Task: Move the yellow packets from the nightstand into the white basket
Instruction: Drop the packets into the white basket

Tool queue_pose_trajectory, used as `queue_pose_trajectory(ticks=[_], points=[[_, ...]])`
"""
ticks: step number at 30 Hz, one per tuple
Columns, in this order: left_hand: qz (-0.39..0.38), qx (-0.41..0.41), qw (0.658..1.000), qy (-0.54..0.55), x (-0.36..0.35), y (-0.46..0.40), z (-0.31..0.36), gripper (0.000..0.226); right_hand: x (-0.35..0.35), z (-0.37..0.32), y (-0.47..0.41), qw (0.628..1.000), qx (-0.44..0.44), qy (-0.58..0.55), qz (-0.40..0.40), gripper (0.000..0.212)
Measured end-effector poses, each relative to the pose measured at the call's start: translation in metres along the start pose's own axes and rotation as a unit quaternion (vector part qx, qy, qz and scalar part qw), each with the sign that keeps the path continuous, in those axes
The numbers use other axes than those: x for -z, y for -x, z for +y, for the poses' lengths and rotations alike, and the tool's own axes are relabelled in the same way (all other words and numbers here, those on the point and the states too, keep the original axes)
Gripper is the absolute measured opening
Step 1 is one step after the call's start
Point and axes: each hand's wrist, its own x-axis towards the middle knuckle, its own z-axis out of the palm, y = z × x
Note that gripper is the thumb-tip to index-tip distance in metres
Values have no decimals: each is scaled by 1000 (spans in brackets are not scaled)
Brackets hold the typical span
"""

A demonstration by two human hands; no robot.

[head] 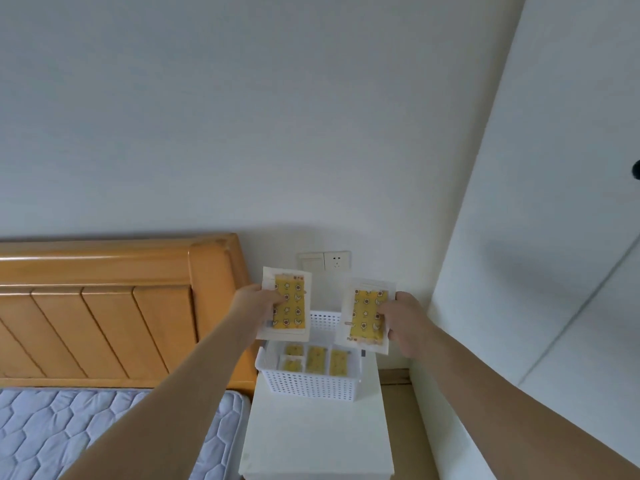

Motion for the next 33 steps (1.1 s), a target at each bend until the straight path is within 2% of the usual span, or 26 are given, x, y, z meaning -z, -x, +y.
queue_pose_trajectory(ticks=[4,7,9,12,14,17,21,24,30,33], points=[[-37,64,997,-26,-7,-107,-14,18,-45,17,-80,998,-28,55,-4,22],[-48,98,993,-40,-21,-172,-43,13,-75,40,-131,992,-49,118,-11,40],[-46,110,991,-58,-34,-203,-70,10,-92,63,-161,983,-69,169,-18,51],[-46,132,985,-102,-49,-240,-110,3,-109,99,-200,967,-78,240,-24,54],[-46,150,981,-111,-56,-264,-139,6,-117,124,-222,960,-92,263,-41,58],[-52,175,976,-117,-66,-293,-175,13,-130,160,-250,942,-103,313,-71,62],[-81,201,968,-128,-83,-323,-214,18,-141,200,-272,917,-98,375,-90,50],[-95,224,960,-138,-92,-345,-247,25,-147,232,-287,898,-103,416,-99,60],[-92,261,946,-170,-106,-352,-265,24,-147,252,-304,858,-125,478,-140,71],[-103,269,941,-177,-113,-353,-268,29,-146,255,-312,811,-111,553,-156,62]])
